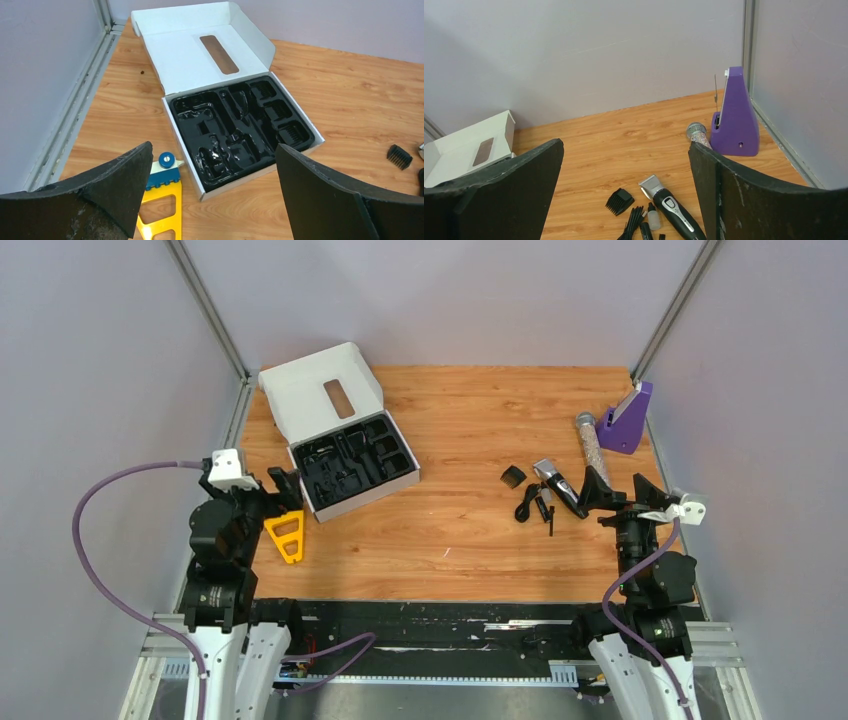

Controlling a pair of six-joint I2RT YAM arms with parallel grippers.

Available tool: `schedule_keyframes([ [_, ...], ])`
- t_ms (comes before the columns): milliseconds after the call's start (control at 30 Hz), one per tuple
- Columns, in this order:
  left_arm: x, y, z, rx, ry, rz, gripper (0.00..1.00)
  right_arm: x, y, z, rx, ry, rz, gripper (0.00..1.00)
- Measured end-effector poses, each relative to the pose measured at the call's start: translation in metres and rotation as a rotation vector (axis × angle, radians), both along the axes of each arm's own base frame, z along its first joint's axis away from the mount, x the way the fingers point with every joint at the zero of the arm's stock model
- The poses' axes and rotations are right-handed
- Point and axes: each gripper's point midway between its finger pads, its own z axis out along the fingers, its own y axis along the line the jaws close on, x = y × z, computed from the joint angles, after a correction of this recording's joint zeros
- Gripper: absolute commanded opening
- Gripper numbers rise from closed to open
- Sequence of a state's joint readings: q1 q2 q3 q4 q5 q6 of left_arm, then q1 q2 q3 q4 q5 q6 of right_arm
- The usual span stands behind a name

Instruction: Sort the hair-cutting tools

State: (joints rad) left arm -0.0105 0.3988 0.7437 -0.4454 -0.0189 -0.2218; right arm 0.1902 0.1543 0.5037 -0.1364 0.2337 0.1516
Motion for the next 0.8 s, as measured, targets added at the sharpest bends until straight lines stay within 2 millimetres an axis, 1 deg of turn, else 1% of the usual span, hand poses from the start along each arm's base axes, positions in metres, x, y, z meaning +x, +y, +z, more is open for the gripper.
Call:
schedule_keyframes([
  [233,0.010,-0.009,-0.011,-0.023,0.063,-0.047,1.00,0.001,0.009,0.000,0.000,-0.009,0.040,1.00],
  [367,0.025,-0.019,-0.016,-0.050,0.130,-0.094,1.00,0.000,0.015,-0.002,-0.007,-0.010,0.068,1.00],
  [533,0.049,-0.039,-0.023,-0.120,0.224,-0.173,1.00,-0.003,0.019,0.000,-0.016,-0.027,0.096,1.00],
  [600,0.060,-0.052,-0.033,-0.132,0.274,-0.209,1.00,-0.003,0.021,0.000,-0.020,-0.030,0.106,1.00],
  [633,0.065,-0.062,-0.039,-0.131,0.306,-0.237,1.00,-0.004,0.022,0.000,-0.022,-0.033,0.110,1.00],
  [700,0.071,-0.086,-0.054,-0.118,0.369,-0.304,1.00,-0.005,0.024,0.000,-0.026,-0.038,0.121,1.00],
  [767,0.075,-0.118,-0.077,-0.087,0.451,-0.387,1.00,-0.007,0.025,0.002,-0.027,-0.049,0.131,1.00],
  [800,0.076,-0.127,-0.087,-0.074,0.481,-0.409,1.00,-0.008,0.025,0.003,-0.027,-0.052,0.133,1.00],
])
